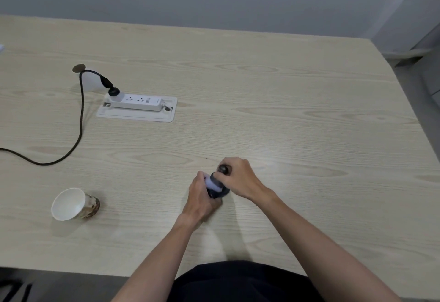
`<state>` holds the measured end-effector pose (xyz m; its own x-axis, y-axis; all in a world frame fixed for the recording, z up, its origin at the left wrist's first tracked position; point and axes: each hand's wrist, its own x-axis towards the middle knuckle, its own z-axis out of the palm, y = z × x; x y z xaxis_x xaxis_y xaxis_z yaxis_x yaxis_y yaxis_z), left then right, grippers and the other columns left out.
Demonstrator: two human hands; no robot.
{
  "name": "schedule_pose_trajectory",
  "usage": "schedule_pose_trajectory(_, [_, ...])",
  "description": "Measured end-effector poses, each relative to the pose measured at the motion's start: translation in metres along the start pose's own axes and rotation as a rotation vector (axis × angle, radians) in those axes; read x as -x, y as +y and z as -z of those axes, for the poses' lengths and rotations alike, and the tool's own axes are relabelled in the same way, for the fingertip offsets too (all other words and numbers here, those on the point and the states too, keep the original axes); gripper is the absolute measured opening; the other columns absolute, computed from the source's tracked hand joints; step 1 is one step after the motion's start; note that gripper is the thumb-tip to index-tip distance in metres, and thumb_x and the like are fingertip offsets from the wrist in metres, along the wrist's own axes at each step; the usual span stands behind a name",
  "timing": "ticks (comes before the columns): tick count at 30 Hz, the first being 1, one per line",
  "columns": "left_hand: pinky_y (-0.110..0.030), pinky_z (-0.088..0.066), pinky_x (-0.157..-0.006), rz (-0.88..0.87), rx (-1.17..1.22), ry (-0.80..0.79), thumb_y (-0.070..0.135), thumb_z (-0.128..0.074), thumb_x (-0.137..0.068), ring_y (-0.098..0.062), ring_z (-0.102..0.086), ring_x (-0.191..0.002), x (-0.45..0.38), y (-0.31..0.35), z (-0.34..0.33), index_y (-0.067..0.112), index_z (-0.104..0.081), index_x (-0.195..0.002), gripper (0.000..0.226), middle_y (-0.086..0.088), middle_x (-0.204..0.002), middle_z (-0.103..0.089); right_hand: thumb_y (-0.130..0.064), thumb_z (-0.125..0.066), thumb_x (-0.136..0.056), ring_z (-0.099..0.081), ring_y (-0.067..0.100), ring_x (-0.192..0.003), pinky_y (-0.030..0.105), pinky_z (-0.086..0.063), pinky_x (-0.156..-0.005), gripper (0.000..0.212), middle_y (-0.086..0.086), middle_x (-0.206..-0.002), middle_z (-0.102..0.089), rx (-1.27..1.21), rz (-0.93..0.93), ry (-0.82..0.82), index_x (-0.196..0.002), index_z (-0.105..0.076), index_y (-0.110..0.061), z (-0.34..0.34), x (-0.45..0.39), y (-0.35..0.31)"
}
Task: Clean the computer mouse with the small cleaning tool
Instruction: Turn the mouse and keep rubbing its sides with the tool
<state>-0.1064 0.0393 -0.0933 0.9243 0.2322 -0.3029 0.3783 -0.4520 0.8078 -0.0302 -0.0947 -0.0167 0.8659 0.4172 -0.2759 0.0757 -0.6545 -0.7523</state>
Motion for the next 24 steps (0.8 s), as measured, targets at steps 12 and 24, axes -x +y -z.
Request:
schedule_pose_trajectory(12, [-0.033,-0.046,-0.058,0.017,-0.011,0.010,0.005,-0.067,-0.062,-0.021,-0.057,-0.072,0.004,-0.007,0.004,0.012,-0.049,-0.081,0.027,-0.003,-0.081,-0.062,-0.022,-0.065,-0.085,-0.062,0.024,-0.074,0.040,-0.051,-0.065,0.017,0.007,-0.076,-0.067,-0.005,-0.047,0.148,-0.081,-0.065,-0.005,0.008,-0.006,0.013])
schedule_pose_trajectory(24, [-0.024,-0.050,-0.070,-0.088,-0.100,-0.112,0.039,-0.070,-0.079,-0.004,-0.063,-0.081,0.005,0.001,0.006,0.036,-0.042,-0.114,0.045,0.015,-0.094,-0.067,-0.016,-0.061,-0.096,-0.055,0.022,-0.071,0.036,-0.046,-0.064,0.016,0.006,-0.076,-0.062,0.010,-0.004,0.243,-0.084,-0.060,-0.006,0.004,-0.014,0.022])
